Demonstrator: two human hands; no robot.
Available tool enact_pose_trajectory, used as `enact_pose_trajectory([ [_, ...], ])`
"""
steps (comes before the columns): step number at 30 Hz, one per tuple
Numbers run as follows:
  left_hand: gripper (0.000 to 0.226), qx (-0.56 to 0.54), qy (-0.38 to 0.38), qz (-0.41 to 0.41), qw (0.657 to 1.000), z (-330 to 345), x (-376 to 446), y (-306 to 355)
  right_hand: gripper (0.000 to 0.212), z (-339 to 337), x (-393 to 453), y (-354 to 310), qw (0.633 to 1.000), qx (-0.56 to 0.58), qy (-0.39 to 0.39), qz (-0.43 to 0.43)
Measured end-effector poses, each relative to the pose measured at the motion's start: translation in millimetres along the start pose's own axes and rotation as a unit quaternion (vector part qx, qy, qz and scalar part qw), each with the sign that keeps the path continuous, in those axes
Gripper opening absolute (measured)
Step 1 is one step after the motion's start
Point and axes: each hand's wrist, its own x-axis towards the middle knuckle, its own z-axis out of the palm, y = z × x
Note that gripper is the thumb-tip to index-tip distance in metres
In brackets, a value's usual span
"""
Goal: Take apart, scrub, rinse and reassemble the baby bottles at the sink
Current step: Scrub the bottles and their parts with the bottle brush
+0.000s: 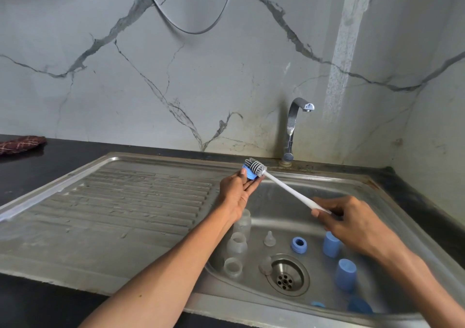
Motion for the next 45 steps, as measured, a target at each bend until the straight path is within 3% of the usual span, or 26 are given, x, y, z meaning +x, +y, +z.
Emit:
enact_pose_trajectory([
  [6, 0.018, 0.009, -0.032, -0.010, 0.999, 4.2, -3.5, 0.8, 0.036, 0.2, 1.9, 1.4, 1.000, 0.007, 0.011, 0.020],
  [11, 0.027, 0.048, 0.014, 0.043, 0.998, 1.9, 2.3, 2.4, 0.036, -6.0, 0.9, 1.6, 1.000, -0.004, -0.014, 0.024],
  [17, 0.032, 0.197, -0.033, 0.095, 0.975, -12.0, 5.9, -4.5, 0.037, -10.8, -1.4, -1.4, 0.999, -0.041, -0.026, 0.019],
  [23, 0.036, 0.273, -0.024, 0.166, 0.947, -10.6, 10.9, -3.4, 0.033, -11.6, -1.5, -4.2, 0.997, 0.017, -0.059, 0.040],
  [28, 0.034, 0.255, -0.037, 0.156, 0.954, -14.9, 13.3, -0.3, 0.028, -19.2, -2.6, -1.5, 0.996, 0.050, -0.075, 0.013],
  [35, 0.036, 0.268, -0.059, 0.155, 0.949, -15.2, 17.5, -0.8, 0.026, -12.1, -0.3, 5.5, 0.999, 0.030, -0.026, 0.035],
  [41, 0.039, 0.335, -0.029, 0.199, 0.920, -22.2, 21.8, -4.9, 0.023, -11.7, -1.8, 1.0, 0.995, 0.045, -0.074, 0.040],
  [45, 0.036, 0.301, -0.036, 0.174, 0.937, -21.4, 17.3, 0.4, 0.021, -20.9, -4.5, -2.0, 0.996, 0.049, -0.077, 0.008],
])
